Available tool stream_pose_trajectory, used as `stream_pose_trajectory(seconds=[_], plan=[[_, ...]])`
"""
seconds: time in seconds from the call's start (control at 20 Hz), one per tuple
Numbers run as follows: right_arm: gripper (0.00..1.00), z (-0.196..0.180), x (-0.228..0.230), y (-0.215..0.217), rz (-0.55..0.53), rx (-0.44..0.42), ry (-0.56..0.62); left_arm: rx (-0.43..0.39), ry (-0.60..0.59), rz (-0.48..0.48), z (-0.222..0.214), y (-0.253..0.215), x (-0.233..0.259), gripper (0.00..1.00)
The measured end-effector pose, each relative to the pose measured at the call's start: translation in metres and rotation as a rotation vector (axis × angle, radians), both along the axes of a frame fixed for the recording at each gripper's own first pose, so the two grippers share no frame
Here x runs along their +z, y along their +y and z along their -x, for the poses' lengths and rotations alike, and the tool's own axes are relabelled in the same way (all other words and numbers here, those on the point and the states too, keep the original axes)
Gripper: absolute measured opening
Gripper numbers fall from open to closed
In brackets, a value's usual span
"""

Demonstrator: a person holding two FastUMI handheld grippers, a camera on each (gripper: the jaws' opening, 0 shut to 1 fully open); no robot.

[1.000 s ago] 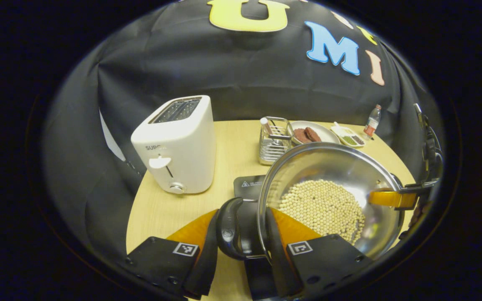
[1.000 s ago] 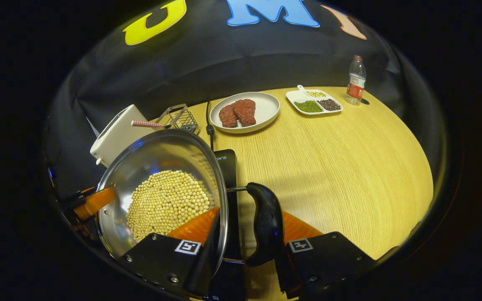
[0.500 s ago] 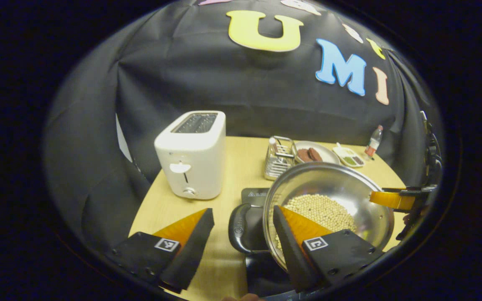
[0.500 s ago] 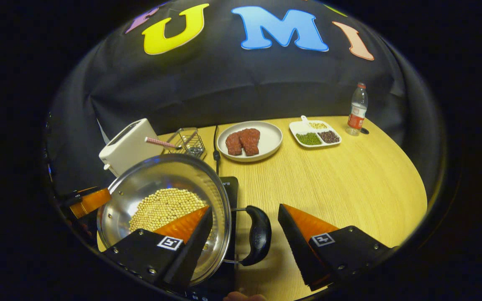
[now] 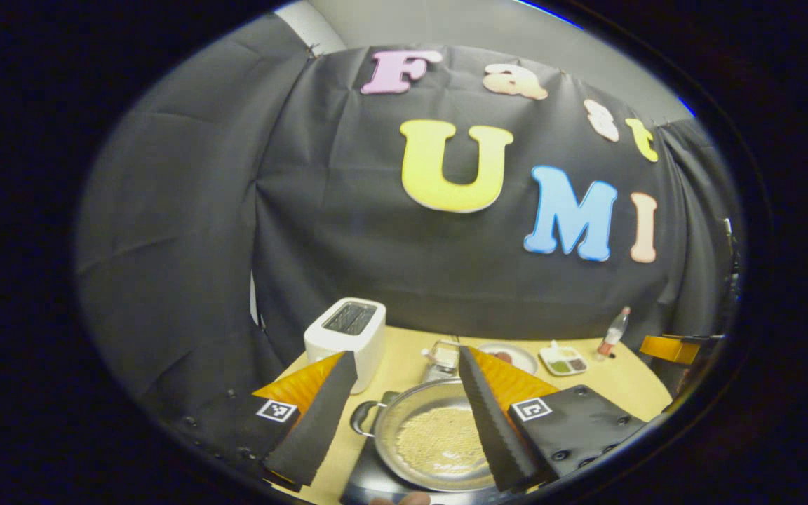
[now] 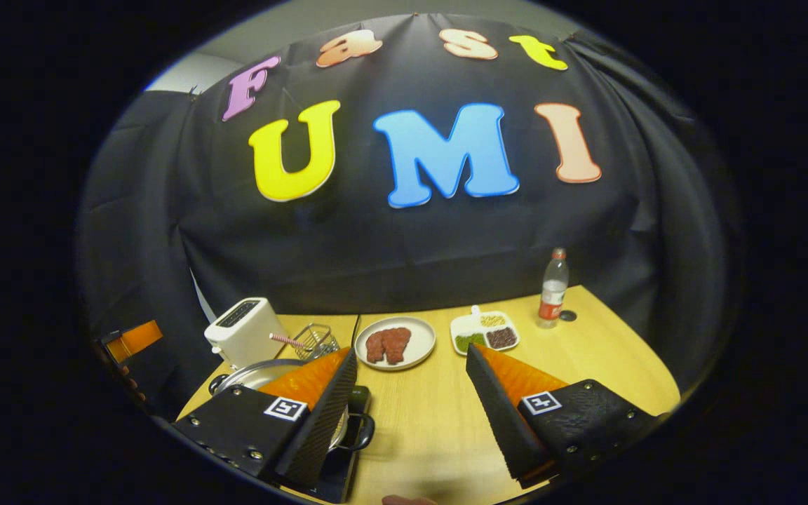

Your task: First push the handle of the pot to place it horizontally, then grasp the pot with both hands and set it on the induction cooktop.

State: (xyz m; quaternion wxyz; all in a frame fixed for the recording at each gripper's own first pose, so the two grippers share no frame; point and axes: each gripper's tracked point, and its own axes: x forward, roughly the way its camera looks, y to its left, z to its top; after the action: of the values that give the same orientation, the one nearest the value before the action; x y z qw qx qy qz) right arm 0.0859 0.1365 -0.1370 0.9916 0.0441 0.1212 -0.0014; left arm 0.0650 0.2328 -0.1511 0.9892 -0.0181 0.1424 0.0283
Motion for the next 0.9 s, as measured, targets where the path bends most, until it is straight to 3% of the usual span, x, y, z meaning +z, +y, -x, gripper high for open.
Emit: stream_pose_trajectory(seconds=[0.15,0.45,0.65,0.9], plan=[[0.95,0.027,0.057,-0.047,-0.002,-0.014,-0.091,-0.032,-0.077,0.044,0.029,-0.089,0.053,0.95],[0.95,0.074,0.125,-0.126,0.002,-0.028,-0.2,-0.137,-0.151,-0.001,0.062,-0.227,0.111,0.95],[0.95,0.097,0.152,-0.152,0.008,-0.008,-0.242,-0.138,-0.196,-0.026,0.083,-0.268,0.14,0.95],[0.95,0.123,0.178,-0.157,0.022,-0.042,-0.287,-0.153,-0.21,0.021,0.102,-0.285,0.149,0.95]])
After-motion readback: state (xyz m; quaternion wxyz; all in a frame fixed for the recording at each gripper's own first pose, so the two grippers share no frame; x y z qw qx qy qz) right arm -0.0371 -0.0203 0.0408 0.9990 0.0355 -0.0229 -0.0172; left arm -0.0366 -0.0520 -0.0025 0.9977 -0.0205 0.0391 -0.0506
